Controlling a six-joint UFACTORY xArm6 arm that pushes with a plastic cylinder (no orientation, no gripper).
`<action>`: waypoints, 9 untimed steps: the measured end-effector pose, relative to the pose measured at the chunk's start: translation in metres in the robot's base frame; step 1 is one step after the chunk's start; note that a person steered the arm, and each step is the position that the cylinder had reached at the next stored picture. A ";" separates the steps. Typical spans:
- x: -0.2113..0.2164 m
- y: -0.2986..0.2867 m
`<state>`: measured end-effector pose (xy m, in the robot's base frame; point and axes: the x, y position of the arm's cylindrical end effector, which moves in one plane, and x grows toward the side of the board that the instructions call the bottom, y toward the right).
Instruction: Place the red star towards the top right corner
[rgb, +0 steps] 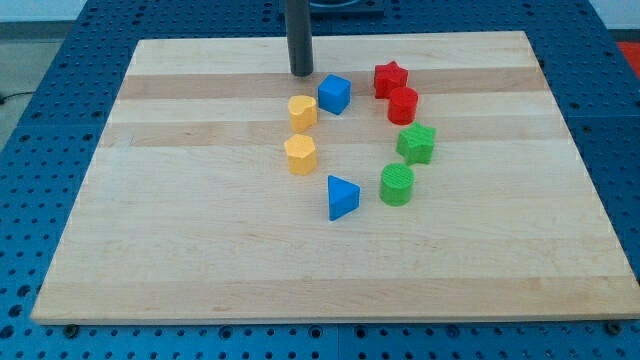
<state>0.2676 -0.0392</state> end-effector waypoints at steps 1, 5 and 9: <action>0.030 0.009; 0.021 0.125; 0.039 0.188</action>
<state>0.3063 0.1484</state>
